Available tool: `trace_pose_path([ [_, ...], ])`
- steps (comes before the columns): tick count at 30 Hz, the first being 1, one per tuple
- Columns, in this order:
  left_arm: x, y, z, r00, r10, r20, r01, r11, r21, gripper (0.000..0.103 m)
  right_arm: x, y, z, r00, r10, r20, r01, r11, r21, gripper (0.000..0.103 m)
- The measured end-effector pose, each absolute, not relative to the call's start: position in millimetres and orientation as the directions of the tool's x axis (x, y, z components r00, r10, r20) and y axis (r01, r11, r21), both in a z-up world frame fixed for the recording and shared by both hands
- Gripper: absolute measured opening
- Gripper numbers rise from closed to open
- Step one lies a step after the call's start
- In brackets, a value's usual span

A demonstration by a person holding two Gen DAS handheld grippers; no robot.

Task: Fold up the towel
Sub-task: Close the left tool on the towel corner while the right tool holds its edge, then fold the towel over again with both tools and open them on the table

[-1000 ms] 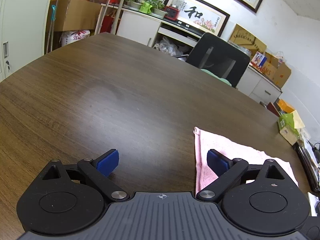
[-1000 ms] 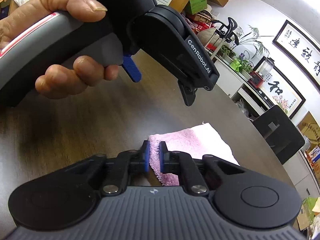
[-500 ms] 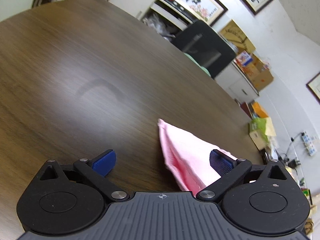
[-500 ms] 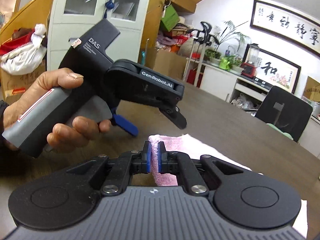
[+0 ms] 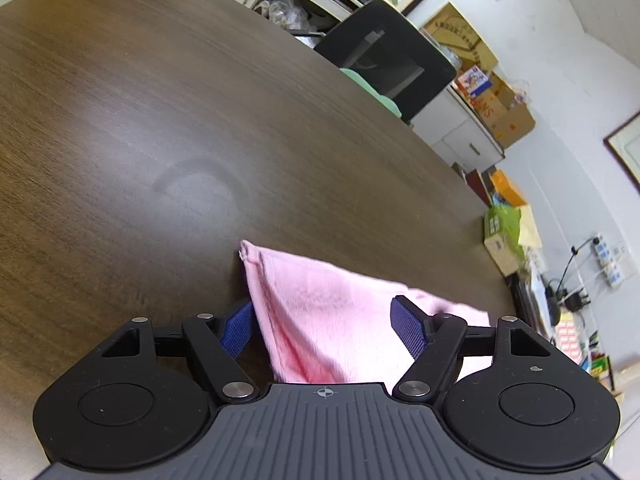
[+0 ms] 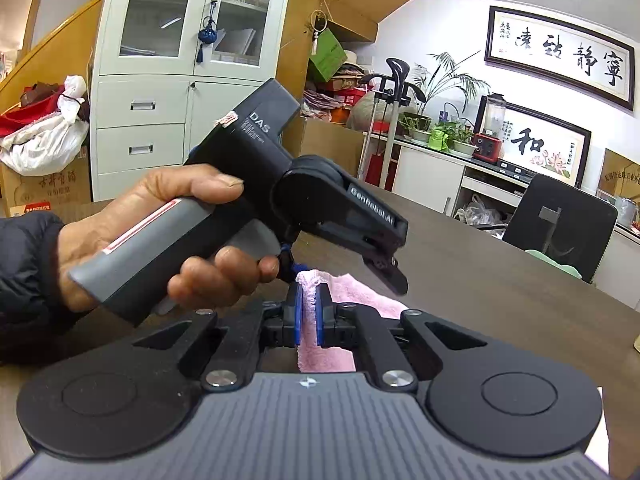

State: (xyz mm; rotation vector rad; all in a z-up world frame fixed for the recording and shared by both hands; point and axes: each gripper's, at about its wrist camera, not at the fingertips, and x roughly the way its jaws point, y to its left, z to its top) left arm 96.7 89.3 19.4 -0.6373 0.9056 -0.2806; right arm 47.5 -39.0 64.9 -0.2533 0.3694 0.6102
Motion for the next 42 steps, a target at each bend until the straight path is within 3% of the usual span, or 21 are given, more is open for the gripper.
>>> trace_pose_path([
  [2,97,91,17,0.605,-0.473,-0.641,-0.046,0.782,-0.621,0.053,48,-38,64,0.757,0.504,-0.415,-0.597,0.792,-0.129,0.007],
  [3,96,91,15,0.608,-0.468,-0.642,-0.050,0.784,-0.619,0.032,48,-38,64,0.757,0.503,-0.417,-0.597,0.792,-0.128,0.007],
  [4,96,92,14,0.605,-0.464,-0.648,-0.055,0.787,-0.615,0.021,47,-37,63,0.757,0.503,-0.418,-0.597,0.792,-0.127,0.007],
  [6,95,95,9,0.603,-0.461,-0.651,-0.069,0.783,-0.618,0.009,47,-34,62,0.754,0.503,-0.422,-0.598,0.791,-0.126,0.007],
  [16,76,116,23,0.672,-0.436,-0.598,-0.081,0.760,-0.645,0.006,44,-25,57,0.726,0.541,-0.425,-0.631,0.769,-0.099,0.007],
  [22,42,129,55,0.761,-0.356,-0.542,-0.065,0.790,-0.610,0.006,46,-35,62,0.654,0.645,-0.395,-0.687,0.726,0.047,0.007],
  [29,28,121,95,0.805,-0.337,-0.488,-0.014,0.813,-0.583,0.006,58,-82,84,0.594,0.758,-0.269,-0.691,0.652,0.313,0.007],
  [36,72,63,115,0.776,-0.380,-0.504,0.039,0.826,-0.563,0.007,69,-155,96,0.713,0.669,-0.209,-0.555,0.721,0.415,0.007],
  [42,92,8,114,0.738,-0.425,-0.525,0.111,0.843,-0.526,0.007,68,-209,87,0.783,0.576,-0.234,-0.450,0.785,0.426,0.007],
])
